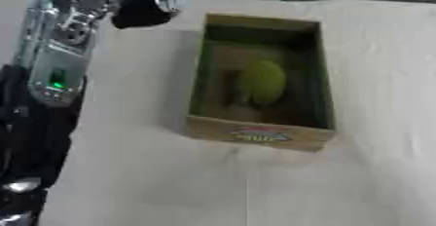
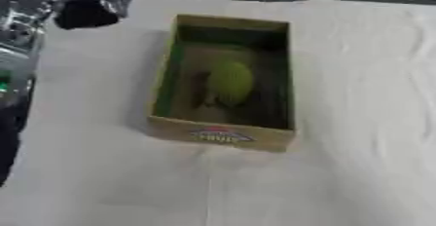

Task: Pick up objects on the table and place them in the box.

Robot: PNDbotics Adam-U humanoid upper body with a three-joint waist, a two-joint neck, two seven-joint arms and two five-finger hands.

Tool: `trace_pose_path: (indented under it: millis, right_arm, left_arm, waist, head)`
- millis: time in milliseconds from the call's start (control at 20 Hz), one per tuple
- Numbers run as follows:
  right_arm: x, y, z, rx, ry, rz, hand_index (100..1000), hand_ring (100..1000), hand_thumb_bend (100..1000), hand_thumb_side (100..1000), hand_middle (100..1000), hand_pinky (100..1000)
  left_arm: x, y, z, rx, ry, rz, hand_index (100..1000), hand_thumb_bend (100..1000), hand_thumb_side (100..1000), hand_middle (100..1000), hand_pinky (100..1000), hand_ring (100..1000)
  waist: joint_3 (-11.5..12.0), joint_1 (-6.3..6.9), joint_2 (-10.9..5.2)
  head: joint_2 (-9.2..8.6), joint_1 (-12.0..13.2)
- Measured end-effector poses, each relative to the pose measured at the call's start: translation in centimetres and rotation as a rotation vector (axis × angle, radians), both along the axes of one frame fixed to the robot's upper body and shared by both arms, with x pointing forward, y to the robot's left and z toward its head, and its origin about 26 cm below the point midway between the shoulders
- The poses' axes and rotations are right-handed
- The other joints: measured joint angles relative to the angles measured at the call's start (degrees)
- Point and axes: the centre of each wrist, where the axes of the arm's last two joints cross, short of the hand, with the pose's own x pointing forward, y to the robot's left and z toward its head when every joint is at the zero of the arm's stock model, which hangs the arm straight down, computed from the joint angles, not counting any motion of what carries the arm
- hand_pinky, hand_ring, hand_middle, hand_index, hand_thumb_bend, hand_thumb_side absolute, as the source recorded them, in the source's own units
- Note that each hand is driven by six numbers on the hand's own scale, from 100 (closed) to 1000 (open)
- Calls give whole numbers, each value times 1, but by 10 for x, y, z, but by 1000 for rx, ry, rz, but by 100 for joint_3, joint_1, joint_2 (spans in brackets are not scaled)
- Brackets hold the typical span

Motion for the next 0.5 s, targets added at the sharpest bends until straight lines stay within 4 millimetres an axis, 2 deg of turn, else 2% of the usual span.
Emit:
trace_pose_path:
  millis: [250, 350, 500]
  right_arm:
    - [-1, -1, -1, -14, 6, -14, 815, 748, 100, 321, 582, 841]
    - [0, 0, -1, -17, 8, -15, 816, 750, 100, 349, 581, 843]
    - [0, 1, -2, -21, 12, -13, 817, 752, 100, 367, 581, 845]
  left_arm:
    - [-33, 71, -15, -382, -101, 30, 885, 100, 515, 717, 587, 812]
    - [-45, 87, -19, -484, -160, 40, 882, 100, 522, 703, 574, 799]
    - [-61, 101, -26, -587, -251, 46, 861, 100, 547, 689, 571, 788]
  waist:
    - [140, -22, 34]
    - [186, -24, 65]
    - [256, -73, 105]
  head:
    - [-11, -236]
    - [-16, -297]
    - [-68, -370]
